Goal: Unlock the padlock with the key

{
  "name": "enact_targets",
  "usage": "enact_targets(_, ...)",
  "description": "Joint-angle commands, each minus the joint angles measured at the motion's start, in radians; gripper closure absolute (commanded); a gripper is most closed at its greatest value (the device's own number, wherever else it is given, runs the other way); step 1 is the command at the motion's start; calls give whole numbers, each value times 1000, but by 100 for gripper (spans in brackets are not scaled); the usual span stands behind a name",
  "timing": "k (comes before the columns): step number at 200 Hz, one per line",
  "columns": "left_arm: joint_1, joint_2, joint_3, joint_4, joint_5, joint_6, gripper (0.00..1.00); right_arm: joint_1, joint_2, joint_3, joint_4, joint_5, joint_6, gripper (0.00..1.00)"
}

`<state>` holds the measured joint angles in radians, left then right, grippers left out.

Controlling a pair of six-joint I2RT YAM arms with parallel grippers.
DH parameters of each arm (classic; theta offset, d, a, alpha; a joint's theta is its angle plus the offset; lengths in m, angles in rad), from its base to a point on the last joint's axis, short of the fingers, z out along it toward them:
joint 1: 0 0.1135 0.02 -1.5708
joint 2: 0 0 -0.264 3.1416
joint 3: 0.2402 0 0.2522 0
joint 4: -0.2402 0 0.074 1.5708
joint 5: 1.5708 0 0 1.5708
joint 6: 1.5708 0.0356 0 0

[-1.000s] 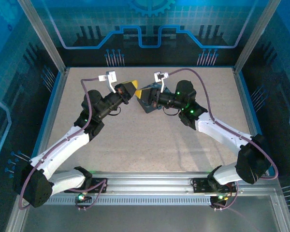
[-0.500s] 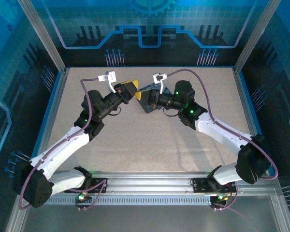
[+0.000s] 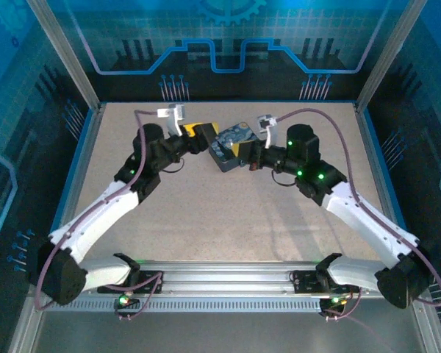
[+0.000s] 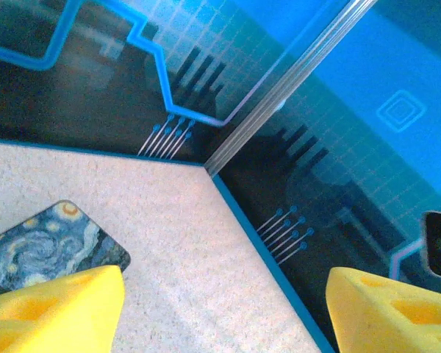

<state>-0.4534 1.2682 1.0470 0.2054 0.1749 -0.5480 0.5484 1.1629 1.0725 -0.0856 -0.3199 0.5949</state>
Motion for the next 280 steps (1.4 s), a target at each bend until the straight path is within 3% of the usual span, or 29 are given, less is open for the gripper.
enact_targets(1, -3, 135, 118, -207, 59, 127, 23, -48, -53, -6, -248, 145, -73, 100)
enact_targets(39, -65, 367, 301, -329, 0, 244, 22, -133, -129, -26, -456, 318, -81, 100)
enact_targets(86, -113, 638, 541, -428, 0, 264, 21, -223, -176, -99, -517, 342, -66, 100)
enact_targets(148, -123, 919, 824, -514, 6, 279, 21, -237, -195, -141, -537, 354, -74, 100)
enact_targets(214, -122, 1078, 1021, -602, 31, 305, 21, -245, -216, -153, -546, 354, -83, 100)
enact_targets(280, -125, 1060, 940, -617, 30, 339, 21, -259, -210, -125, -595, 371, -110, 100)
